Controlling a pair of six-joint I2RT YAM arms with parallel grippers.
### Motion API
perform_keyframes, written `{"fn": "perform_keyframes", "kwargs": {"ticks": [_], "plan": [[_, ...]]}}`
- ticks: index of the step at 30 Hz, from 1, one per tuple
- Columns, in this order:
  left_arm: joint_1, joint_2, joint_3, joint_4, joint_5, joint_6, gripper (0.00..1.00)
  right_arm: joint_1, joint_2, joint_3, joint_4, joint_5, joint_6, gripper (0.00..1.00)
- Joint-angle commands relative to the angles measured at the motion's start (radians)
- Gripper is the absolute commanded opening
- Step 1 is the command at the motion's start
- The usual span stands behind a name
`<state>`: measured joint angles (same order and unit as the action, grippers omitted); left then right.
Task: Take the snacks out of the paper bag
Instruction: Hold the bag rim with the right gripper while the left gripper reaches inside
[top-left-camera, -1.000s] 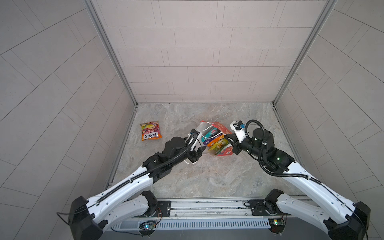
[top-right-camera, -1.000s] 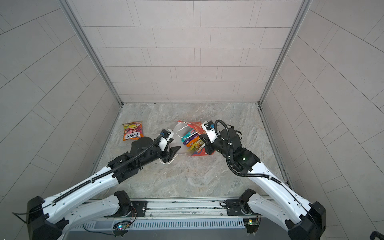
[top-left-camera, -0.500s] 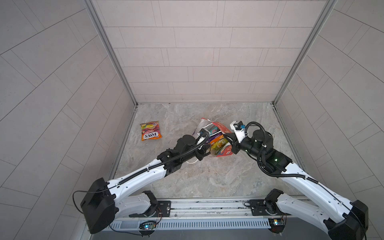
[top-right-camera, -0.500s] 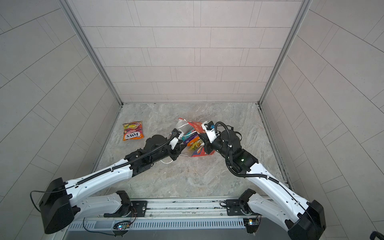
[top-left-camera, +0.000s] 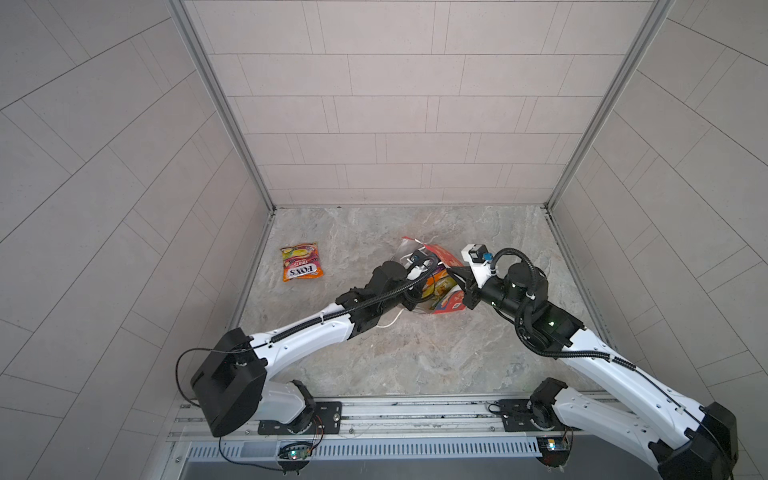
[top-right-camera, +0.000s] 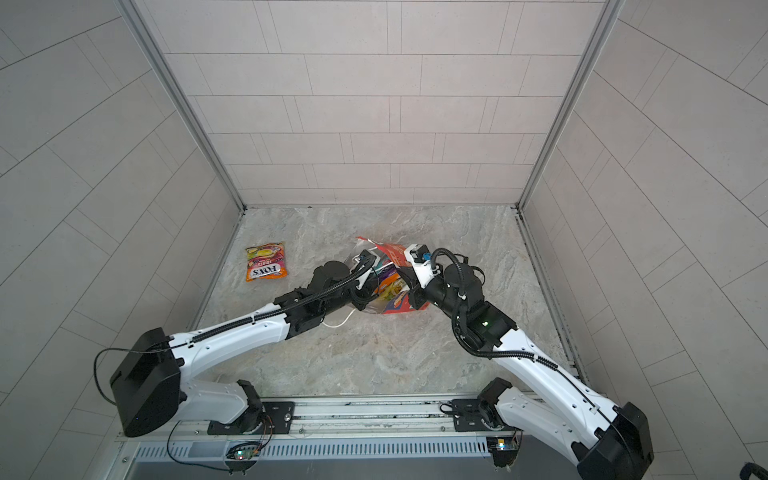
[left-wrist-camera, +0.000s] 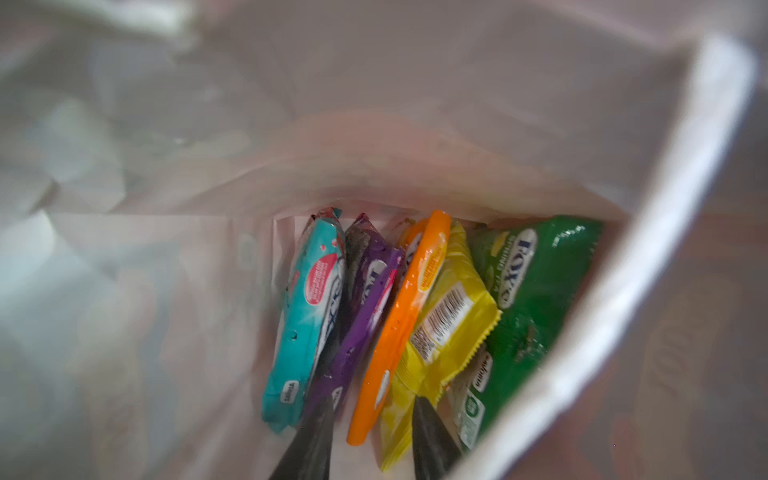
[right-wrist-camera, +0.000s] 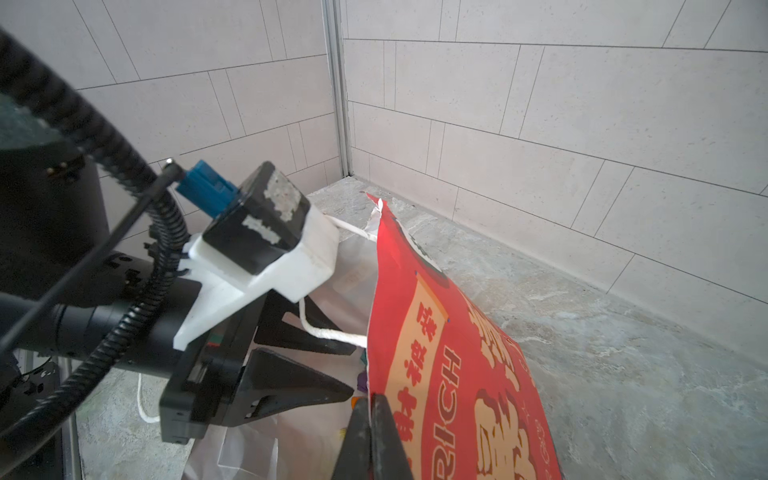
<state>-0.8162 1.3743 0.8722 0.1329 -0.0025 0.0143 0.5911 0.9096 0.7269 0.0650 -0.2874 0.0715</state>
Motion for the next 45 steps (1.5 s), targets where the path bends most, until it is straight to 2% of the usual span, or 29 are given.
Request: {"fn": "perform_keyframes", "kwargs": {"ticks": [1,19,34,37,39,42,45], "plan": [[0.032,0.023,0.035,0.028,-0.033,0.009,0.37,0.006,-0.025,-0.004,0.069,-0.020,-0.031,0.00],[0.078,0.167,0.074,0.132,-0.011,0.027,0.45,0.007,-0.021,-0.014,0.092,-0.036,-0.028,0.00],[0.103,0.277,0.107,0.192,0.009,0.026,0.43,0.007,-0.020,-0.020,0.100,-0.044,-0.027,0.00],[0.104,0.286,0.108,0.200,0.017,0.023,0.32,0.006,-0.021,-0.020,0.098,-0.040,-0.029,0.00],[0.104,0.289,0.109,0.201,0.016,0.024,0.29,0.007,-0.020,-0.019,0.094,-0.035,-0.030,0.00],[0.104,0.289,0.107,0.202,0.012,0.024,0.13,0.006,-0.020,-0.021,0.099,-0.025,-0.028,0.00],[0.104,0.270,0.100,0.198,0.007,0.026,0.12,0.006,-0.015,-0.017,0.092,-0.017,-0.032,0.00]]}}
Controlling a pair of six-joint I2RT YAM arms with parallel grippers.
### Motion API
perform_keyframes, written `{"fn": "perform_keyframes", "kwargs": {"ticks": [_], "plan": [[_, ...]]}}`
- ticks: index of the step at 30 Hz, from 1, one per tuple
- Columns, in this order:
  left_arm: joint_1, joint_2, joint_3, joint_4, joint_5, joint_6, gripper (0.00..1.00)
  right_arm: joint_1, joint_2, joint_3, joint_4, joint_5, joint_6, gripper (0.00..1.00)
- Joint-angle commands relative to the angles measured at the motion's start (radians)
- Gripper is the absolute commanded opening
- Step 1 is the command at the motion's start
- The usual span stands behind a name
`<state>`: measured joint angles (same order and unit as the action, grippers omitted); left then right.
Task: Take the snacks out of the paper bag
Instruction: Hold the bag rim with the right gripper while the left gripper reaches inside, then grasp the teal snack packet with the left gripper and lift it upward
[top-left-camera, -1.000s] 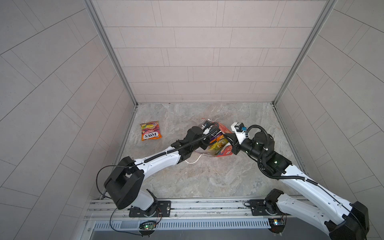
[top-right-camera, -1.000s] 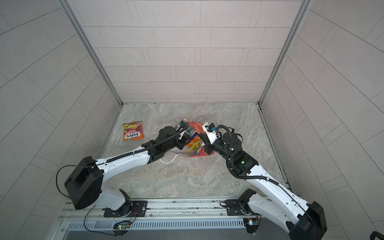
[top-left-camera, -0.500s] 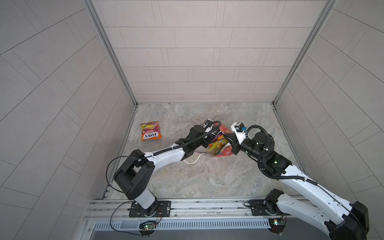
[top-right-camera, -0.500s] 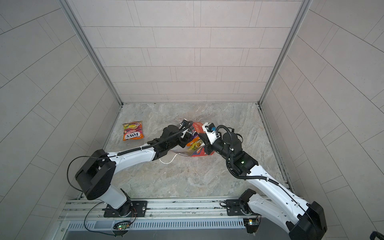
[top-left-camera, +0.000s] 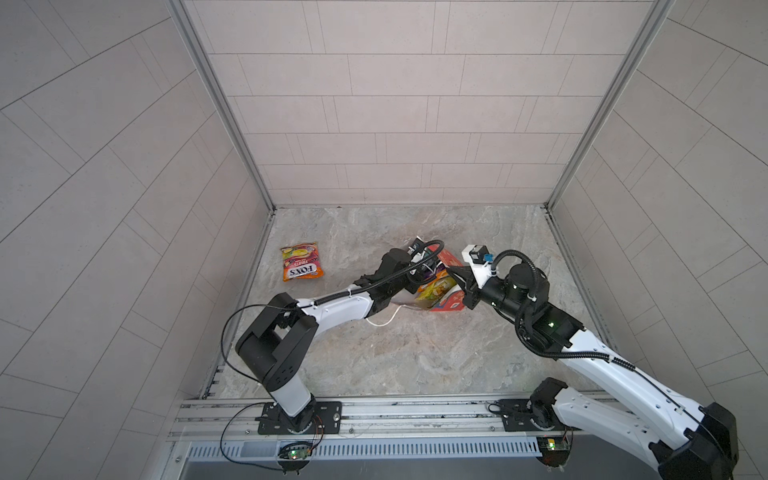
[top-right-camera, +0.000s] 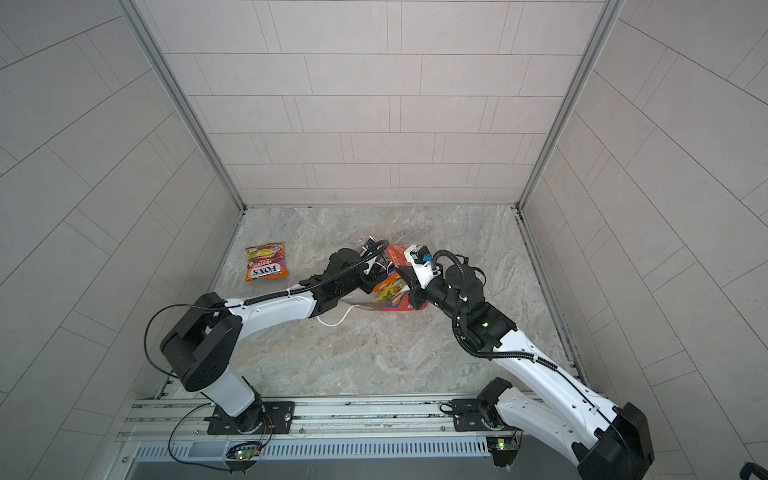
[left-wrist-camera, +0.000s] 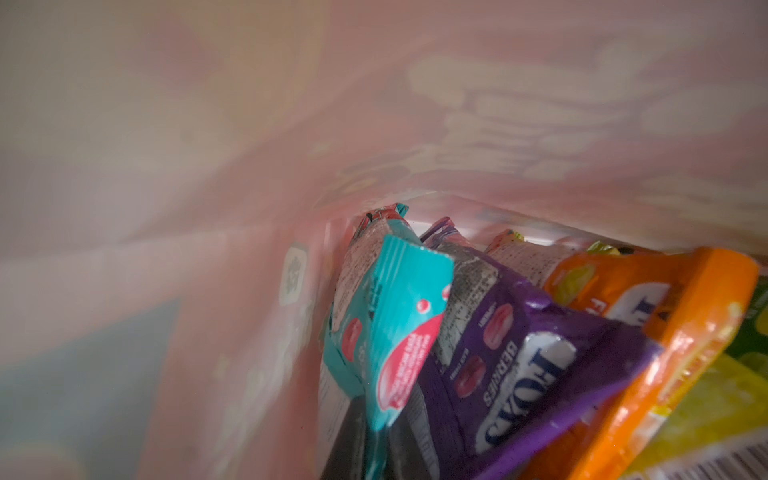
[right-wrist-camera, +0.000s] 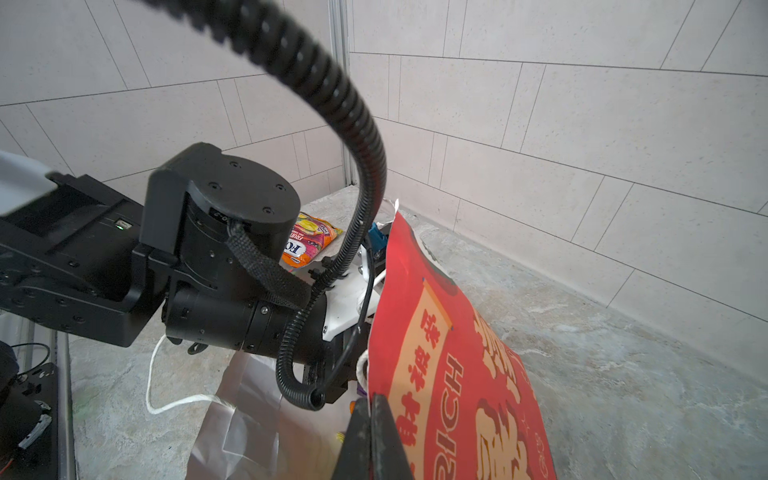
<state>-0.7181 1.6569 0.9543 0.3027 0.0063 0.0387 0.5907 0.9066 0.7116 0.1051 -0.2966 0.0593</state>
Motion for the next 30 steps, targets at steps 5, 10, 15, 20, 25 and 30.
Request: {"fn": "perform_keyframes", "kwargs": {"ticks": [5,10,15,20,25,30], "plan": [[0.006,-0.070,0.007,0.004,-0.003,-0.001,0.07,0.006,-0.010,0.002,0.048,0.036,-0.009,0.00],[0.005,-0.166,-0.032,-0.016,0.007,-0.013,0.01,0.007,-0.009,0.017,0.031,0.101,0.003,0.00],[0.005,-0.263,-0.071,-0.042,-0.005,-0.019,0.00,0.007,-0.010,0.019,0.018,0.174,0.014,0.00],[0.005,-0.349,-0.093,-0.060,-0.012,-0.021,0.00,0.006,-0.016,0.023,0.016,0.267,0.021,0.00],[0.002,-0.419,-0.084,-0.076,-0.010,-0.016,0.00,0.004,-0.006,0.038,0.035,0.297,0.036,0.00],[0.002,-0.470,-0.073,-0.086,-0.047,-0.004,0.00,0.003,-0.016,0.043,0.043,0.337,0.019,0.00]]}}
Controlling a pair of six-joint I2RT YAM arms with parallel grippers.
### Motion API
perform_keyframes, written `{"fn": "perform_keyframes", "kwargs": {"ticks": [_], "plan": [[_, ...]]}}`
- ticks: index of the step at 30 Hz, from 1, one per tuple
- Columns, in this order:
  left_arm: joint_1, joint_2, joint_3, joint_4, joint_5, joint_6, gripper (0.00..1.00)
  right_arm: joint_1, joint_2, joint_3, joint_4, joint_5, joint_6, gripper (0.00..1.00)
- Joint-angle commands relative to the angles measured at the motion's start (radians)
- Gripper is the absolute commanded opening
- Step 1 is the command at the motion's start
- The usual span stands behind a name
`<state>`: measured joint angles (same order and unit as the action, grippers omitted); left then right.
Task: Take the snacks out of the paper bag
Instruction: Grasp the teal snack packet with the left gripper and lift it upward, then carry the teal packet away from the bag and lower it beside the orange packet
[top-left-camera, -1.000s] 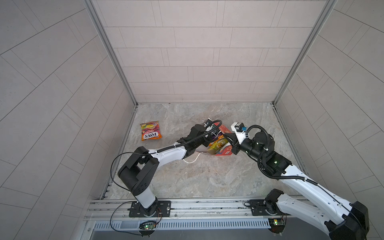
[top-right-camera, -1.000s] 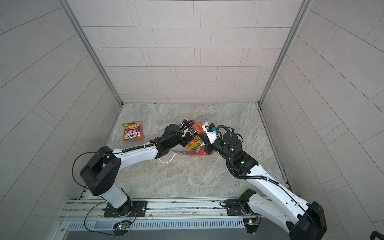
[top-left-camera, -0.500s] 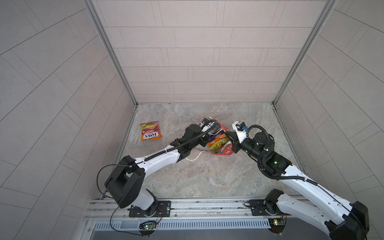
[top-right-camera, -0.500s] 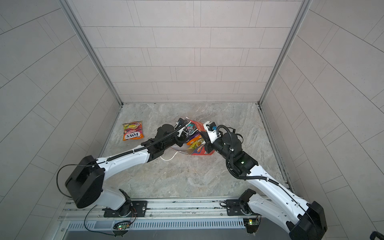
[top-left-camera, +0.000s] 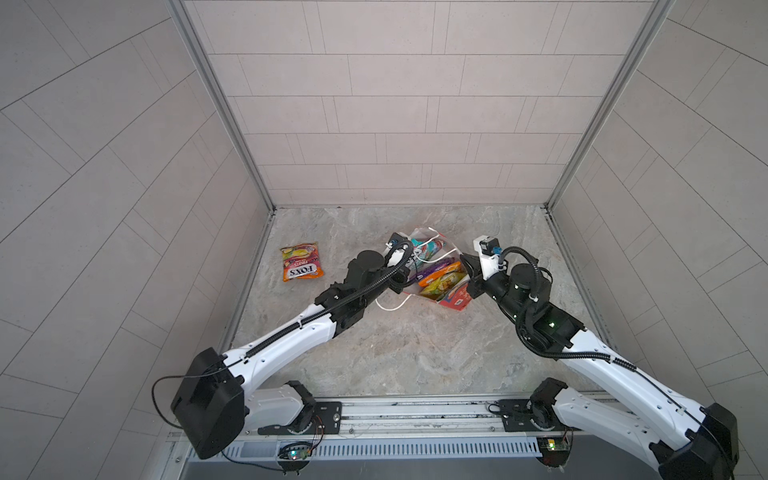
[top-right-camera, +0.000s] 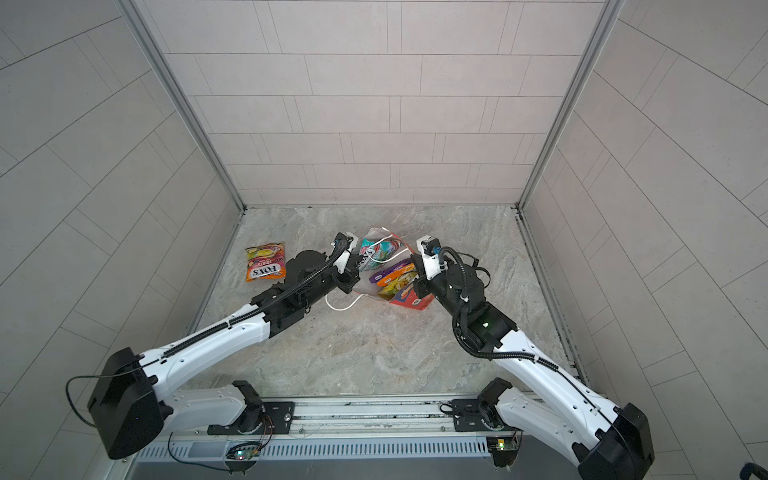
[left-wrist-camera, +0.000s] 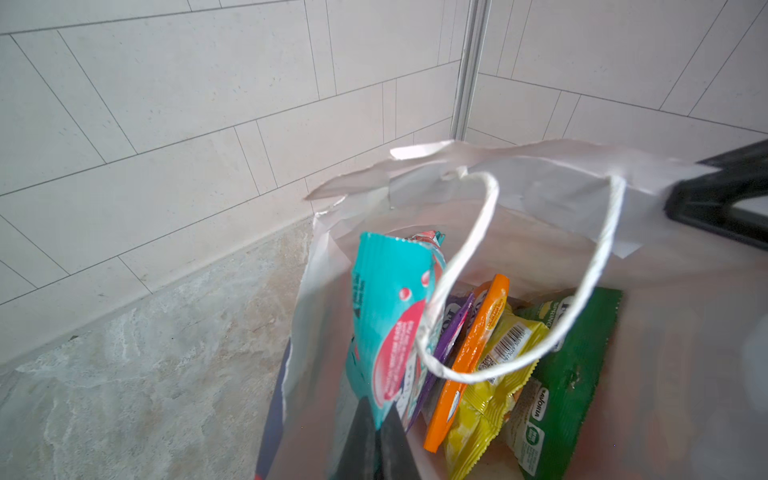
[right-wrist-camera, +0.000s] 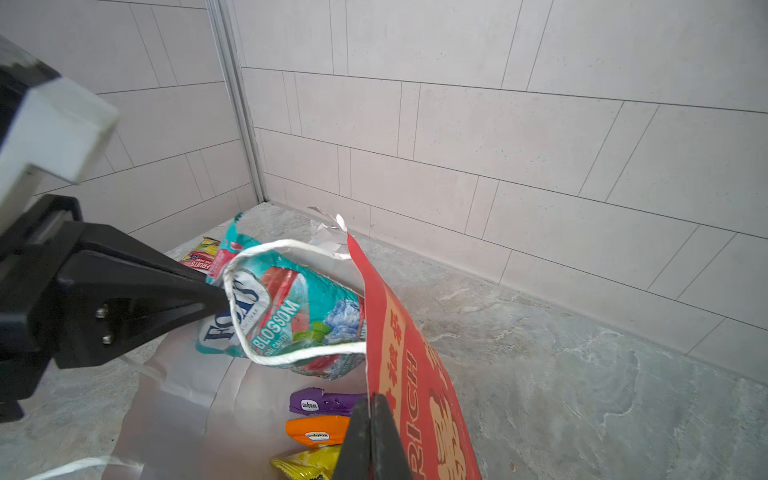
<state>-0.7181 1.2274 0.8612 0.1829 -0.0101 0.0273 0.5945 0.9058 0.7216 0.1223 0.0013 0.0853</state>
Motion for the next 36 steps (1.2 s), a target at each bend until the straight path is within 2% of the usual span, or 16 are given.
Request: {"fn": "perform_keyframes", "kwargs": {"ticks": [1,10,16,23,31,36], "plan": [[0.003,-0.048,0.025,0.032,-0.038,0.013,0.00,-0.002,-0.017,0.032,0.026,0.042,-0.009,0.00],[0.005,-0.067,0.091,-0.002,-0.068,0.060,0.00,-0.004,-0.022,0.027,0.027,0.042,-0.011,0.00],[0.006,-0.073,0.208,-0.070,-0.078,0.069,0.00,-0.008,-0.019,0.028,0.039,0.048,-0.006,0.00],[0.037,-0.087,0.337,-0.157,-0.086,0.026,0.00,-0.029,-0.024,0.041,0.033,0.080,0.010,0.00],[0.158,-0.156,0.392,-0.241,-0.105,-0.016,0.00,-0.049,-0.028,0.050,0.025,0.060,0.020,0.00],[0.271,-0.154,0.370,-0.248,-0.175,-0.073,0.00,-0.053,-0.034,0.038,0.032,0.048,0.024,0.00]]}}
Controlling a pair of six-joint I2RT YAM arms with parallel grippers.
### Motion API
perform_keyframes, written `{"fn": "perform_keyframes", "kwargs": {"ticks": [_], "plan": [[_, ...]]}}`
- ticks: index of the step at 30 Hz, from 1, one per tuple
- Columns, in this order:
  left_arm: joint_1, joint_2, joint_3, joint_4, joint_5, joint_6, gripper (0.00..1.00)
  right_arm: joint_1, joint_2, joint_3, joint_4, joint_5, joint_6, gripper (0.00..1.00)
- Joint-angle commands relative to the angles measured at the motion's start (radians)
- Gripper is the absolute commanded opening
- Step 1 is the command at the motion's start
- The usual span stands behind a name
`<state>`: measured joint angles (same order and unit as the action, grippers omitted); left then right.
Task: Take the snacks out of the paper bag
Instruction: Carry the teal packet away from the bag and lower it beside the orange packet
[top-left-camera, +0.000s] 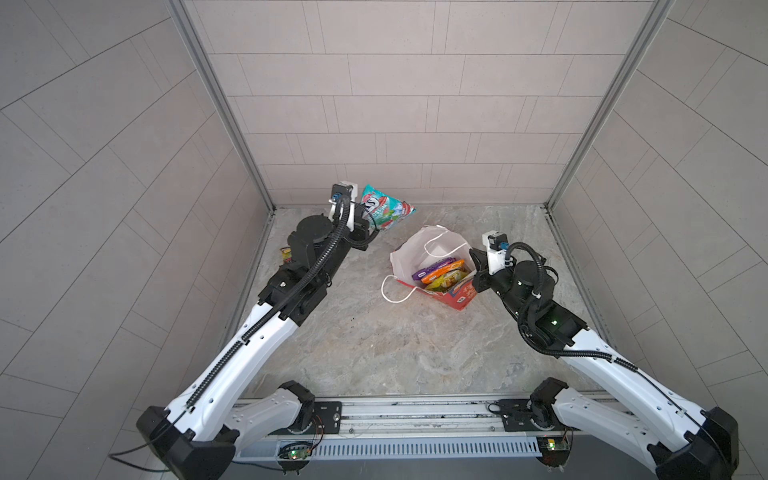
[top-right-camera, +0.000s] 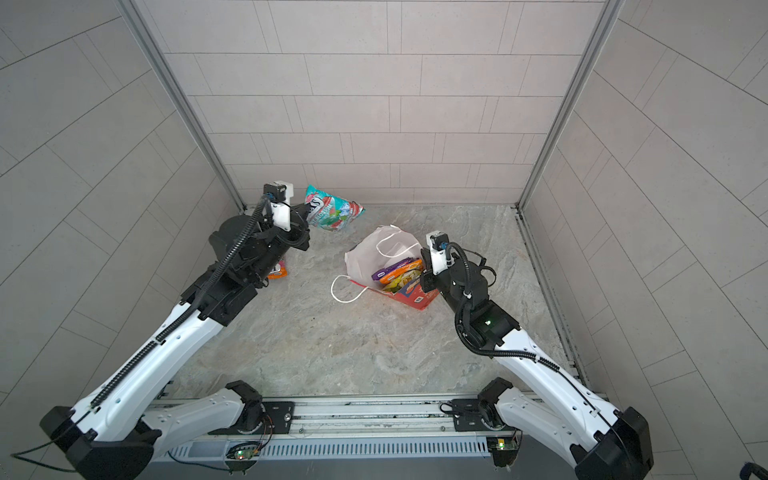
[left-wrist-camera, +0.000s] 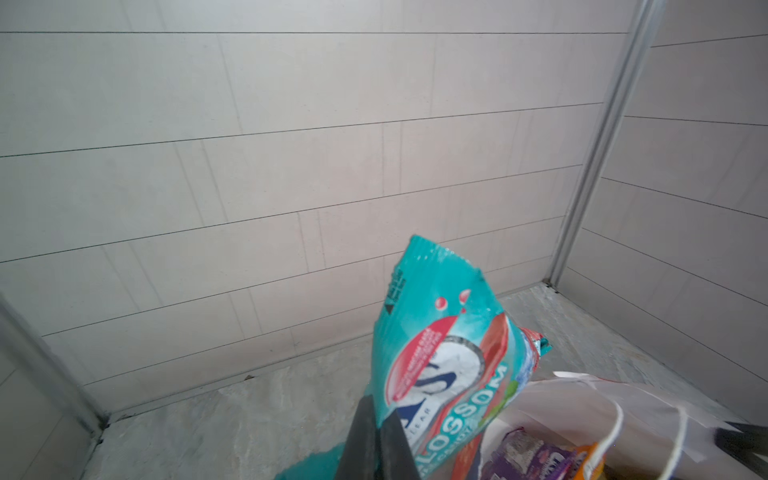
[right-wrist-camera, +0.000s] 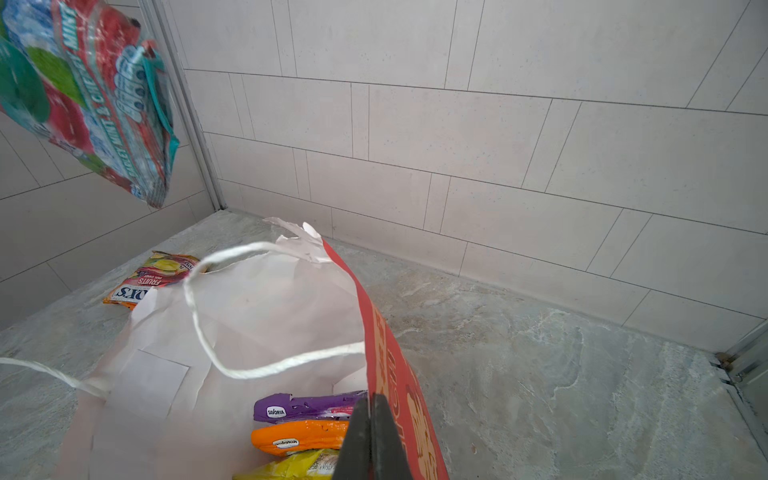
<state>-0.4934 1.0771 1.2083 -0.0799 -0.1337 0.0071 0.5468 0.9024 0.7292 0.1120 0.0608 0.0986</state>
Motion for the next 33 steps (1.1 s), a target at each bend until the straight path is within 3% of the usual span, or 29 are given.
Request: {"fn": "perform_keyframes", "kwargs": {"ticks": [1,10,15,21,26,33], "plan": [[0.078,0.009,0.016,0.017,-0.047,-0.077,0.00,-0.006,-0.032,0.027,0.048,-0.015,0.011,0.00],[0.271,0.193,-0.080,0.064,0.063,-0.250,0.00,-0.013,-0.036,0.019,0.052,-0.027,0.011,0.00],[0.292,0.310,-0.126,0.113,0.083,-0.298,0.00,-0.018,-0.042,0.012,0.055,-0.032,0.007,0.00],[0.293,0.433,-0.097,0.126,0.269,-0.322,0.00,-0.027,-0.041,0.009,0.053,-0.030,0.006,0.00],[0.302,0.504,-0.082,0.153,0.347,-0.419,0.00,-0.032,-0.044,0.006,0.054,-0.033,0.007,0.00],[0.393,0.634,-0.039,0.064,0.433,-0.499,0.00,-0.035,-0.049,0.001,0.055,-0.038,0.007,0.00]]}}
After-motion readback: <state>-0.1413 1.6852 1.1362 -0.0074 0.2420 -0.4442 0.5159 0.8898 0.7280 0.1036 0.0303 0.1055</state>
